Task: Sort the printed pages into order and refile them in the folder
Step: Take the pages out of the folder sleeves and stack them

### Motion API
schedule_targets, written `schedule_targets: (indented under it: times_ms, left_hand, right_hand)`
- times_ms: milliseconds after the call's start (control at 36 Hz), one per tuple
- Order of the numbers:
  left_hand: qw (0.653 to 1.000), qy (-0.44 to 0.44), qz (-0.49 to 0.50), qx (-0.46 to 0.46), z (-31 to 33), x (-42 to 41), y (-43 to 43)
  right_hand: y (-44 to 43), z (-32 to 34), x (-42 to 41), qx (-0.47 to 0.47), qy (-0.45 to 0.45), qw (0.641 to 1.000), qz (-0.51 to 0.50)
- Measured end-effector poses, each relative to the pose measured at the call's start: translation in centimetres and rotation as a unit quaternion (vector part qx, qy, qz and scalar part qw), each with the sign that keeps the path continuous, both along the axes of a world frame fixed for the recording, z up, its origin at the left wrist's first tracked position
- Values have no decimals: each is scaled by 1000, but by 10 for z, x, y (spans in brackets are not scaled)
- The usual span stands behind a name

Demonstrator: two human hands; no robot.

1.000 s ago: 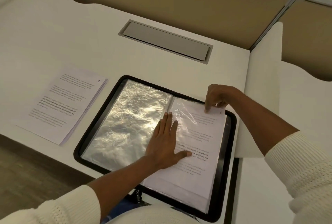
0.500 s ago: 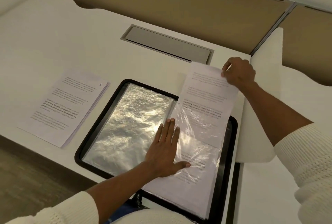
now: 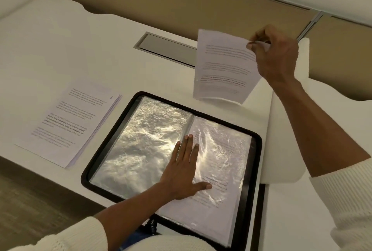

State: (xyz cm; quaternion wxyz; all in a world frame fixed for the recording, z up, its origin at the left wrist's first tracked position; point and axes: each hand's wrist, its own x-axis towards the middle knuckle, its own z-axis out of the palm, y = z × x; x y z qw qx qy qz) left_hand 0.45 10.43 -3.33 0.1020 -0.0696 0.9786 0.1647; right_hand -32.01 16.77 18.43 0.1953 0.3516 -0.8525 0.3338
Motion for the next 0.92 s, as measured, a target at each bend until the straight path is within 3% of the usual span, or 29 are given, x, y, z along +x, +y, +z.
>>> schedule_targets:
  times_ms: [83,194,361,500,639,778,917]
  left_hand:
    - [998,31,21,56,2,0,-5]
    - [975,145,87,144,6,-6,-20]
    - [868,242,336,274,48,-19,-72]
    - [817,283,364,345,93,-8,-130]
    - [760,259,340,489,135,20,-166]
    - [714,255,353,549,145,53,-197]
    - [702,244,394,540,146,83,-234]
  right_hand:
    - [2,9,20,12,26,998,52]
    - [2,14,48,1,18,994,108]
    - [-4,28,80,-9,-5,986,165]
    - [-26,48,96,17,-55,971,230]
    - [-63,59,109,10,-211,941,266]
    - [-106,42,118,-66,-362,892,261]
    - [-152,-1,136,-190,-547,796,177]
